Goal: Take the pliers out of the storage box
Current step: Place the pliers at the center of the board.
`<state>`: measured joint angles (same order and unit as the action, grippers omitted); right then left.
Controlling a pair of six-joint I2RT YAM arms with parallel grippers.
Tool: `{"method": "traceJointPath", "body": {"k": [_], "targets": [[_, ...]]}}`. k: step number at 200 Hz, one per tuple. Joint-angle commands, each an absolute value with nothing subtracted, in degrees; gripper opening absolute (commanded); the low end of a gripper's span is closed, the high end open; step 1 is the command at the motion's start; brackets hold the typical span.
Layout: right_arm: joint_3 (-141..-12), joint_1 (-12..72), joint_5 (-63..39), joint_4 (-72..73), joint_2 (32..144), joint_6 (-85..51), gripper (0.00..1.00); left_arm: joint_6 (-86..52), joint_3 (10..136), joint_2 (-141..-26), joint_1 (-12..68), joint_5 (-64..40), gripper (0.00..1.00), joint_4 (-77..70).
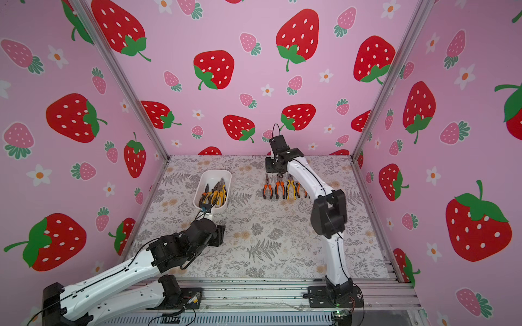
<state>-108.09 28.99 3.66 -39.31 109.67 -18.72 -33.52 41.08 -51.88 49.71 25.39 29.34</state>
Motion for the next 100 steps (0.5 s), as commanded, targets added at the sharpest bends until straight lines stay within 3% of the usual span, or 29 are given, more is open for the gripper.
{"method": "traceJointPath", "body": {"k": [1,35,100], "targets": [[-88.9,30.9,3.1,-32.4,95.2,-21.6,0.45,-30.2,45.1,-54.3,45.7,20.1,0.65,28.8],[-62.6,35.4,5.9,-24.6,78.1,-24.9,0.44,-27.9,50.9,-61.5,33.5,9.3,0.64,29.4],[-44.3,41.0,14.7,-16.5,64.3,-25.6,0.44,-21.5,61.9,-75.5,19.2,2.3,0.61,33.6]]}}
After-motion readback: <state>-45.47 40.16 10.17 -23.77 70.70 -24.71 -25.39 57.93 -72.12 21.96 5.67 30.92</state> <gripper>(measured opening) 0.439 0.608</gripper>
